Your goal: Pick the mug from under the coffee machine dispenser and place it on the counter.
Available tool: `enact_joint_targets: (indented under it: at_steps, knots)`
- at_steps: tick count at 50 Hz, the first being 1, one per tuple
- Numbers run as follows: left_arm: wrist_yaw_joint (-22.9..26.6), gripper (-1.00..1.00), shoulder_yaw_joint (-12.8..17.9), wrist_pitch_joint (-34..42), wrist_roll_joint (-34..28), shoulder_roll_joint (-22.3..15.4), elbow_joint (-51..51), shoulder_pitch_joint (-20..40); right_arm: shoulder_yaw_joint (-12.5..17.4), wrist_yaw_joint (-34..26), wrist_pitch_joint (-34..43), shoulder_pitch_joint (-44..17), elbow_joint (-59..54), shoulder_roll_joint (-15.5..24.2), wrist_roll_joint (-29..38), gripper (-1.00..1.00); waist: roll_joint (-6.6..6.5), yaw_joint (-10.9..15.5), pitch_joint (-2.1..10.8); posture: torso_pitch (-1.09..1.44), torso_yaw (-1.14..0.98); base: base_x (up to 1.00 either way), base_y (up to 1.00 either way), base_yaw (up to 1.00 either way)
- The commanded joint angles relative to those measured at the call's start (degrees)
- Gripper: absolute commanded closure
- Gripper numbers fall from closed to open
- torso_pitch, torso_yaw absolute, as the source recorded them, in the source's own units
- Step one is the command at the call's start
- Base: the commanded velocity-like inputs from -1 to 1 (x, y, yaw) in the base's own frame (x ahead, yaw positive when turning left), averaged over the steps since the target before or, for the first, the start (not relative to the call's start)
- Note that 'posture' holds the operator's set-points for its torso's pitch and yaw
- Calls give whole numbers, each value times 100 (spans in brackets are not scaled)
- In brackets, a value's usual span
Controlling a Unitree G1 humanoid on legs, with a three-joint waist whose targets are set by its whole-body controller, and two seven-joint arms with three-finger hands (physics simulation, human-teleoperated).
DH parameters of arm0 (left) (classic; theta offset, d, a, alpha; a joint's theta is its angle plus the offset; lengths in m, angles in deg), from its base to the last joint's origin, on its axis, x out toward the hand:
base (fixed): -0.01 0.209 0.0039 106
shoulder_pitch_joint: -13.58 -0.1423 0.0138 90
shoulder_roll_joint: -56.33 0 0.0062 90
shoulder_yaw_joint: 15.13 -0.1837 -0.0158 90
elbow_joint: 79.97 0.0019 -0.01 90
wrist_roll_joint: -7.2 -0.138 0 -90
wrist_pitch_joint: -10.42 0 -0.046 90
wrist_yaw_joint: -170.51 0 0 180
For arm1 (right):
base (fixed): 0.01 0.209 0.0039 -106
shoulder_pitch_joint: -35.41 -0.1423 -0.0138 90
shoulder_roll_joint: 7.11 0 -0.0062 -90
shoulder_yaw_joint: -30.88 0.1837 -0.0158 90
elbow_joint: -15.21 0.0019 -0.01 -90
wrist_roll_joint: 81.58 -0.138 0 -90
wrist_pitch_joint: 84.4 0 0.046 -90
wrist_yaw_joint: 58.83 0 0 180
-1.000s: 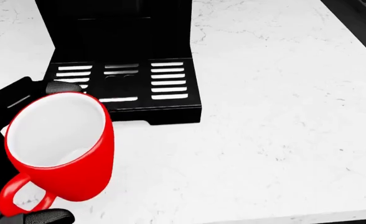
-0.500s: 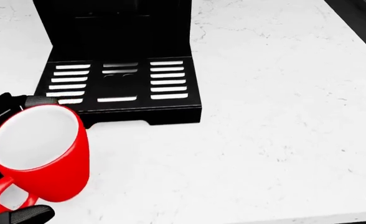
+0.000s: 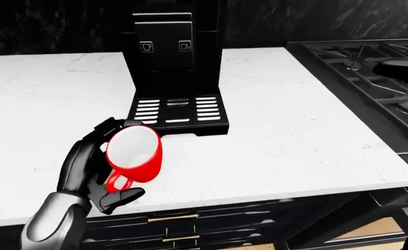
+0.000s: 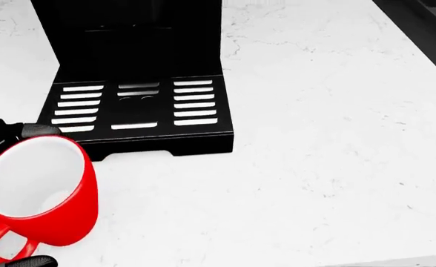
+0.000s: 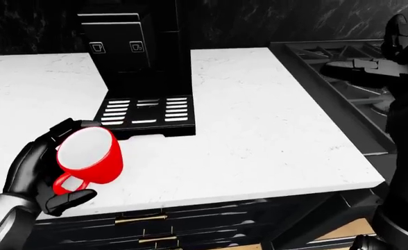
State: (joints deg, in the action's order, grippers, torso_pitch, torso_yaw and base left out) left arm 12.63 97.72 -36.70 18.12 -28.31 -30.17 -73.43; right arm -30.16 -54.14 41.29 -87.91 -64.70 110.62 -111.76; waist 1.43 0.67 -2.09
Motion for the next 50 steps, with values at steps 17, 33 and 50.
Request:
enact_joint_targets:
  at_steps: [17, 33, 50]
  knots:
    - [232, -45, 69, 173, -196, -53, -53, -35, 86, -2, -160, -138, 170, 129, -1, -100, 43, 16, 49, 0, 0, 0, 0, 0]
    - [260, -95, 184, 355, -146, -127, -136, 52, 89, -16, -149, -134, 186, 127, 3, -100, 32, 0, 60, 0, 0, 0, 0, 0]
    - [261, -100, 462, 605, 28, -339, -240, 253, 95, 14, -78, -131, 258, 124, -28, -100, 42, -14, 18, 0, 0, 0, 0, 0]
